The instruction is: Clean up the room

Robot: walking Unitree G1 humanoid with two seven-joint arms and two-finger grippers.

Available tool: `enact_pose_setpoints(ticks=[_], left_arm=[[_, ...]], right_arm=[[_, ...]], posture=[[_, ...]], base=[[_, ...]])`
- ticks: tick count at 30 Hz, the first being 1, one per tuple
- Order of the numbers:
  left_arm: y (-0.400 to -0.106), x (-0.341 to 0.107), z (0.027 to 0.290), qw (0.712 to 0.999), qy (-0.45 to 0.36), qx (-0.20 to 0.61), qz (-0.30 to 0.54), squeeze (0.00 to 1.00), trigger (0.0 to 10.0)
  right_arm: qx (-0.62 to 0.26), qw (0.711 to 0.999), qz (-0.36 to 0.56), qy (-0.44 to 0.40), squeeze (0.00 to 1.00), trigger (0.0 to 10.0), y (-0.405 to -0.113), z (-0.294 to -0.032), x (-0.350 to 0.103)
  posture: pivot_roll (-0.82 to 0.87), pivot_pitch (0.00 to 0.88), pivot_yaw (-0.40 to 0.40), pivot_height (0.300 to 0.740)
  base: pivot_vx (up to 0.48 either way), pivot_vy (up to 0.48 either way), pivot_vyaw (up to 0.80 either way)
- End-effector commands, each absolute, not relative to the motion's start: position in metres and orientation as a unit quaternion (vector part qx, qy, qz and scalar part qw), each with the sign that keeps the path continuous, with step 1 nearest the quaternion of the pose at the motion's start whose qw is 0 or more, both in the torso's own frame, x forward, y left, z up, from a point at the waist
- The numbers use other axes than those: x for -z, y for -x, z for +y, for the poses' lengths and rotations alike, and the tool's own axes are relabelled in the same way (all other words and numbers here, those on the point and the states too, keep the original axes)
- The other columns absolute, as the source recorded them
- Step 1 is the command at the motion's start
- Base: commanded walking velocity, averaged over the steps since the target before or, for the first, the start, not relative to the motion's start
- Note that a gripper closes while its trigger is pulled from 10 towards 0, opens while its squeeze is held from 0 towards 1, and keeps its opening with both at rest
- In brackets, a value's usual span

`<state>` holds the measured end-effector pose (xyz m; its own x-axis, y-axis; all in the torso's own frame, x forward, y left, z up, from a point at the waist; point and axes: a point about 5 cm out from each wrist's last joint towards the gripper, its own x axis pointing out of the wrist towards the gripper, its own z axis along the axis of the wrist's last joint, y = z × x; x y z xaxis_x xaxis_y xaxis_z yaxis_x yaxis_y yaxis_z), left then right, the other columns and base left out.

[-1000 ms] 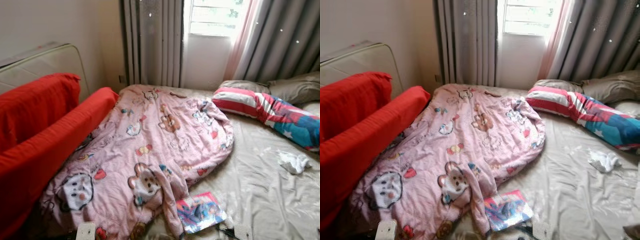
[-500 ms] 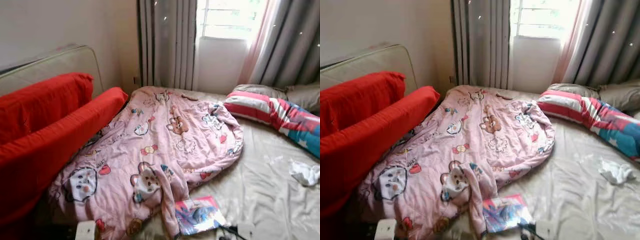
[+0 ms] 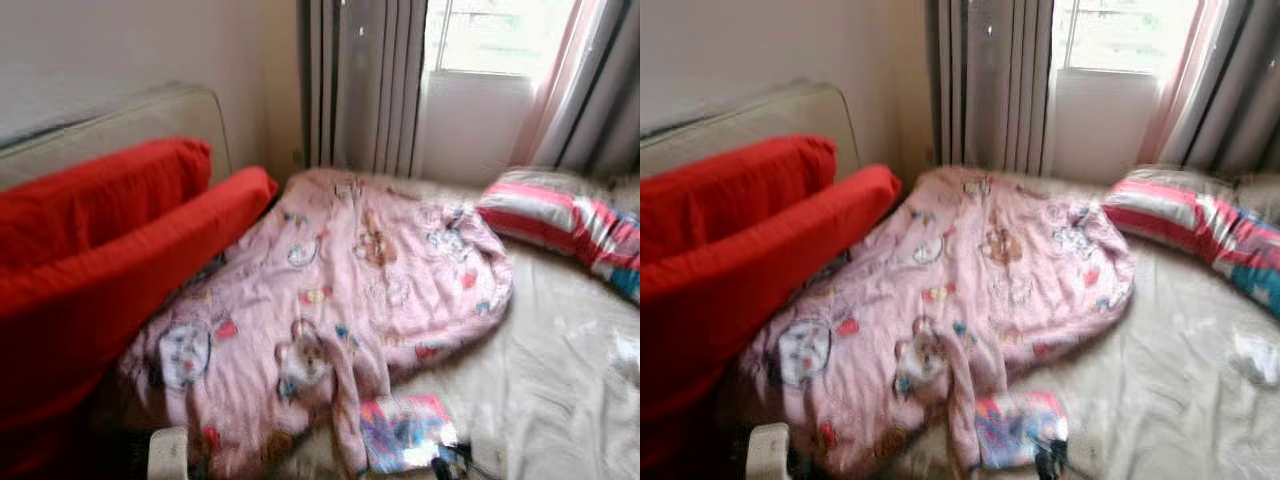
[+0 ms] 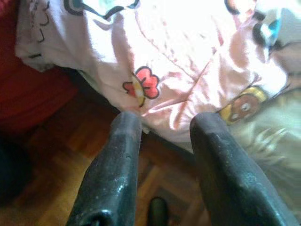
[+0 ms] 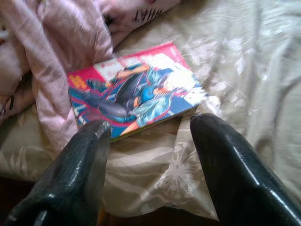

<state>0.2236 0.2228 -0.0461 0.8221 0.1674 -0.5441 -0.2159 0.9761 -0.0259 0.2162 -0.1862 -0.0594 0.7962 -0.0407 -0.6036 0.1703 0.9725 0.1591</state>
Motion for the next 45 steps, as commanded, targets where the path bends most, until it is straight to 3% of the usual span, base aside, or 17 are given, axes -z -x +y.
enact_pose_setpoints(ticks=[1,8,10,11,12,13,14,30,35,40,45], left_arm=[[-0.222,0.044,0.227,0.956,0.050,-0.109,0.267,0.00,10.0],[-0.219,0.043,0.227,0.963,0.062,-0.113,0.235,0.00,10.0],[-0.243,0.024,0.226,0.976,0.046,-0.099,0.188,0.00,10.0],[-0.283,-0.014,0.224,0.989,0.029,-0.084,0.114,0.00,10.0],[-0.283,-0.014,0.224,0.989,0.029,-0.084,0.114,0.00,10.0],[-0.296,-0.029,0.225,0.993,0.026,-0.081,0.087,0.00,10.0],[-0.296,-0.030,0.228,0.993,0.025,-0.083,0.082,0.00,10.0],[-0.275,-0.038,0.243,0.996,-0.022,-0.086,0.010,0.00,10.0],[-0.252,-0.044,0.242,0.995,-0.048,-0.075,-0.033,0.00,10.0],[-0.245,-0.045,0.241,0.996,-0.053,-0.062,-0.031,0.00,10.0],[-0.247,-0.044,0.240,0.998,-0.052,-0.040,-0.007,0.00,10.0]], right_arm=[[0.058,0.948,0.296,-0.106,0.00,10.0,-0.218,-0.187,0.057],[0.059,0.957,0.263,-0.111,0.00,10.0,-0.216,-0.189,0.054],[0.058,0.958,0.259,-0.111,0.00,10.0,-0.215,-0.189,0.054],[0.048,0.977,0.186,-0.098,0.00,10.0,-0.263,-0.194,0.018],[0.048,0.977,0.186,-0.098,0.00,10.0,-0.263,-0.194,0.018],[0.042,0.986,0.134,-0.090,0.00,10.0,-0.293,-0.195,-0.010],[0.041,0.987,0.126,-0.089,0.00,10.0,-0.296,-0.195,-0.014],[0.042,0.996,0.058,-0.050,0.00,10.0,-0.281,-0.212,-0.020],[0.037,0.999,0.017,-0.018,0.00,10.0,-0.253,-0.211,-0.018],[0.062,0.998,0.010,-0.015,0.00,10.0,-0.234,-0.217,-0.016],[0.046,0.998,0.010,-0.030,0.00,10.0,-0.236,-0.203,-0.018]], posture=[[0.02,0.000,-0.040,0.740],[0.01,0.021,-0.045,0.740],[0.01,0.033,-0.045,0.740],[0.01,0.034,-0.045,0.740],[0.01,0.034,-0.045,0.740],[0.00,0.030,-0.044,0.740],[-0.01,0.018,-0.045,0.740],[-0.01,0.000,-0.067,0.740],[-0.01,0.000,-0.081,0.740],[-0.04,0.000,-0.061,0.740],[-0.07,0.000,-0.014,0.740]], base=[[0.000,0.000,0.00],[0.000,0.000,0.00],[0.000,0.000,0.00],[0.000,0.000,0.00],[0.000,0.000,0.00],[0.000,0.000,0.00],[0.000,0.000,0.00],[0.000,0.000,0.00],[0.000,0.000,0.00],[0.000,0.000,0.00],[0.000,0.000,0.00]])
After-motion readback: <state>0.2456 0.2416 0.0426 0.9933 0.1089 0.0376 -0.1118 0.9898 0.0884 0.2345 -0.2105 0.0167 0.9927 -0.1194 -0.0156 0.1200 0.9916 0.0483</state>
